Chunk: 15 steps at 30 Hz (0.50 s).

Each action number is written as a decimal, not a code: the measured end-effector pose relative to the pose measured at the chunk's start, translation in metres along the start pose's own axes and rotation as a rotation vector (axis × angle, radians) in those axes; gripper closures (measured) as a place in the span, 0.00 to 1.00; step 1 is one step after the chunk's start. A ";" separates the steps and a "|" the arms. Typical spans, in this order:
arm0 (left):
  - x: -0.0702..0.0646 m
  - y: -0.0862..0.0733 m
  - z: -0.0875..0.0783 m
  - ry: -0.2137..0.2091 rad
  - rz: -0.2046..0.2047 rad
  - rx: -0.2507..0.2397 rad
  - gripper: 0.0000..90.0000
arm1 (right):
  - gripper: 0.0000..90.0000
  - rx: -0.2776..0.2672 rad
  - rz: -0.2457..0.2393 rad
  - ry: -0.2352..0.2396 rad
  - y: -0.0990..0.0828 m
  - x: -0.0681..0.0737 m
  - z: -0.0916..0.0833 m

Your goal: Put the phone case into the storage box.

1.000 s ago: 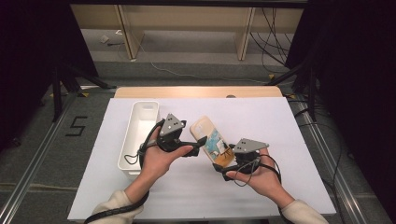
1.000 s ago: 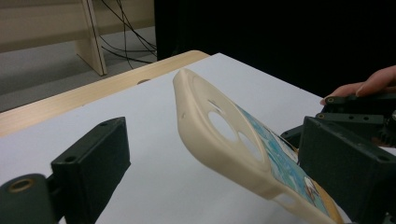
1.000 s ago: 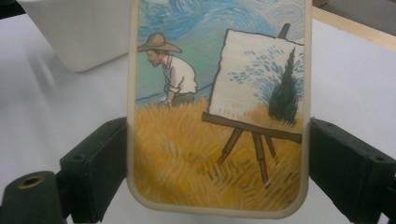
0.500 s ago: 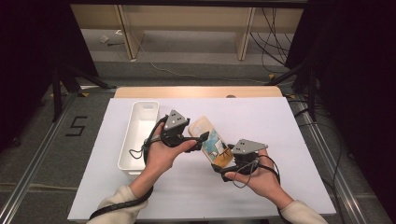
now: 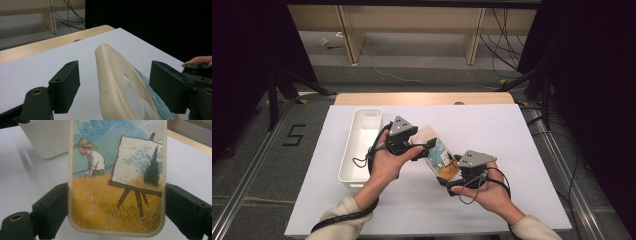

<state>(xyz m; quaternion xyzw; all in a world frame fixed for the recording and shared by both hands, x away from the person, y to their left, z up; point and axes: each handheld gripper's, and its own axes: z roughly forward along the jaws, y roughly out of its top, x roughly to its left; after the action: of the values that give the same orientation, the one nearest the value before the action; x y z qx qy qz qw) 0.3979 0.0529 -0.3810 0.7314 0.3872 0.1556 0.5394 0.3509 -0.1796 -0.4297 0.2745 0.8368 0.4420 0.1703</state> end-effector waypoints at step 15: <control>0.001 -0.001 0.002 -0.001 -0.032 0.013 0.43 | 0.14 0.002 -0.021 -0.003 0.000 0.003 0.001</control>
<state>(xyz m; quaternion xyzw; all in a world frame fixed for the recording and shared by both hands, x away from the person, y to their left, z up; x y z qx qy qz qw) 0.3990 0.0522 -0.3829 0.7288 0.3996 0.1438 0.5371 0.3492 -0.1770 -0.4304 0.2664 0.8399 0.4389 0.1758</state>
